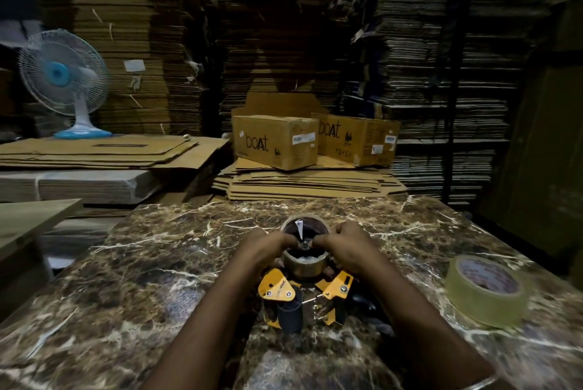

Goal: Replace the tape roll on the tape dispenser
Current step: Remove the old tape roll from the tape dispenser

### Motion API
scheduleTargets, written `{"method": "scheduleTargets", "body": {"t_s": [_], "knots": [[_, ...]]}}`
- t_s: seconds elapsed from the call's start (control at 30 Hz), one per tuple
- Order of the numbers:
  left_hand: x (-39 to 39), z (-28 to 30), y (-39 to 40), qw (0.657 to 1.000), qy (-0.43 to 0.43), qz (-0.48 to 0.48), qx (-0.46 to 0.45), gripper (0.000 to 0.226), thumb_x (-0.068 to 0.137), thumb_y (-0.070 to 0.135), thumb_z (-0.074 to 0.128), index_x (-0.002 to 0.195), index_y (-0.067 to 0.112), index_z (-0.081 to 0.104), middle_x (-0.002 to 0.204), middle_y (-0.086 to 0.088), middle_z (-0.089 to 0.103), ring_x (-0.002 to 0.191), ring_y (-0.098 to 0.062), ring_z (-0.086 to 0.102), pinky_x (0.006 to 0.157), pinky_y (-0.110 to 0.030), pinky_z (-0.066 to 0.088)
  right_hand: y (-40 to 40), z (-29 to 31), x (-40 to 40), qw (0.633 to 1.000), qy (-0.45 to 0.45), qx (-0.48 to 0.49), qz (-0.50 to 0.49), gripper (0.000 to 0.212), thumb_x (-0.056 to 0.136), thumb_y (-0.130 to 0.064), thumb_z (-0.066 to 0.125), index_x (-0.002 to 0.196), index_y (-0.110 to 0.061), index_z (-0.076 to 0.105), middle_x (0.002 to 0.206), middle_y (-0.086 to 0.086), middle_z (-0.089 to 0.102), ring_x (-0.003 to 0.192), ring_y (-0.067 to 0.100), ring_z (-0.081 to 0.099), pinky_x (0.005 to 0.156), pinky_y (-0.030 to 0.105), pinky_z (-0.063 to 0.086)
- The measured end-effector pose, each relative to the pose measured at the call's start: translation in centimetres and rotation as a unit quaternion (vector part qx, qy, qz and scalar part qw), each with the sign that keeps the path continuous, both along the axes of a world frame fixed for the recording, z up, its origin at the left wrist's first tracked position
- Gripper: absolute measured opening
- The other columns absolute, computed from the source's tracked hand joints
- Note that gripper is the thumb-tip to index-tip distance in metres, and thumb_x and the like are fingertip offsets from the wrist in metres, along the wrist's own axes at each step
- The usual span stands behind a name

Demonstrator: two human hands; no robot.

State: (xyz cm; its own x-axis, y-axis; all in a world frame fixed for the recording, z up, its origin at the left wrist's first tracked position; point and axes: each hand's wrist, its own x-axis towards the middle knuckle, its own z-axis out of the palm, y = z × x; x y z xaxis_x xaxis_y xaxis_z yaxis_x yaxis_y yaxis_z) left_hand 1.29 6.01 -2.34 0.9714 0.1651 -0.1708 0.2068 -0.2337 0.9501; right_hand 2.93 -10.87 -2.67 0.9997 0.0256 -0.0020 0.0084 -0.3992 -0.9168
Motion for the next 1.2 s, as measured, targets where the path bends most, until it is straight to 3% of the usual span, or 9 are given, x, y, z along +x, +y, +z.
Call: {"method": "scheduleTargets", "body": {"t_s": [0.17,0.27,0.4,0.5,0.7,0.8,0.9,1.1,1.2], "knots": [[0.3,-0.4,0.2,0.999,-0.003,0.012,0.045,0.038,0.071,0.024,0.075,0.101,0.003,0.068,0.105,-0.014,0.067,0.093,-0.028,0.066,0.087,-0.047,0.058,0.2,-0.2,0.2,1.0,-0.003,-0.019,0.0,0.03,0.08,-0.019,0.076,0.098,-0.002,0.061,0.087,0.019,0.072,0.052,0.029,0.07,0.056,0.043,0.06],[-0.2,-0.2,0.1,0.997,-0.013,0.009,0.074,0.039,0.067,0.029,0.077,0.096,0.004,0.068,0.103,-0.012,0.066,0.093,-0.025,0.062,0.085,-0.039,0.054,0.0,-0.2,0.0,0.999,-0.027,-0.035,-0.017,0.03,0.072,-0.019,0.078,0.091,0.001,0.064,0.079,0.017,0.072,0.055,0.032,0.071,0.055,0.05,0.062],[-1.1,1.0,0.3,0.996,-0.041,-0.054,-0.05,0.026,0.079,0.025,0.072,0.093,0.004,0.071,0.102,-0.012,0.067,0.09,-0.023,0.062,0.075,-0.034,0.048,-0.8,-0.2,-0.5,0.996,-0.016,0.089,0.004,0.019,0.087,-0.015,0.072,0.086,0.003,0.067,0.079,0.015,0.069,0.048,0.022,0.064,0.041,0.026,0.05],[-1.6,1.9,0.4,0.99,-0.04,-0.07,-0.116,0.03,0.087,0.033,0.059,0.1,0.008,0.069,0.081,-0.006,0.063,0.077,-0.02,0.06,0.055,-0.026,0.041,-1.2,0.3,-1.0,0.985,-0.001,0.175,0.015,0.014,0.088,-0.017,0.068,0.079,-0.007,0.073,0.084,0.018,0.071,0.058,0.025,0.065,0.05,0.026,0.047],[-1.9,1.7,0.1,0.991,-0.078,-0.042,-0.102,0.039,0.095,0.036,0.047,0.121,0.013,0.063,0.084,-0.007,0.062,0.078,-0.021,0.056,0.064,-0.031,0.037,-1.8,1.0,-1.1,0.973,0.067,0.217,0.031,0.031,0.085,-0.029,0.073,0.101,-0.003,0.069,0.094,0.023,0.066,0.053,0.031,0.062,0.046,0.034,0.055],[-2.1,1.7,-0.2,0.992,-0.077,-0.04,-0.088,0.034,0.098,0.033,0.046,0.119,0.012,0.062,0.096,-0.01,0.06,0.074,-0.018,0.054,0.066,-0.03,0.036,-2.5,1.5,-1.0,0.971,0.072,0.228,0.012,0.038,0.085,-0.033,0.076,0.104,-0.002,0.065,0.096,0.022,0.067,0.062,0.029,0.067,0.046,0.031,0.055],[-1.9,1.3,-0.1,0.994,-0.062,-0.026,-0.088,0.027,0.095,0.035,0.052,0.098,0.011,0.063,0.098,-0.009,0.058,0.073,-0.018,0.054,0.063,-0.03,0.036,-3.8,2.1,-0.4,0.962,0.079,0.262,-0.008,0.06,0.085,-0.029,0.077,0.129,0.002,0.051,0.113,0.025,0.064,0.083,0.033,0.071,0.048,0.03,0.059],[-1.4,0.6,-0.3,0.986,-0.125,-0.016,0.107,0.033,0.067,0.053,0.068,0.082,0.022,0.067,0.093,-0.001,0.067,0.085,-0.021,0.063,0.082,-0.044,0.055,-8.2,2.5,0.9,0.975,0.063,0.213,-0.01,0.036,0.101,-0.021,0.057,0.132,-0.004,0.052,0.128,0.019,0.057,0.084,0.025,0.063,0.043,0.024,0.056],[-2.4,0.9,-1.4,0.927,-0.212,-0.002,0.31,0.036,0.069,0.058,0.07,0.089,0.028,0.067,0.097,0.012,0.065,0.089,-0.014,0.062,0.077,-0.033,0.051,-9.1,0.7,1.9,0.976,0.08,0.194,-0.051,0.024,0.098,-0.023,0.063,0.114,-0.005,0.063,0.133,0.021,0.055,0.095,0.03,0.063,0.045,0.027,0.057]]}}
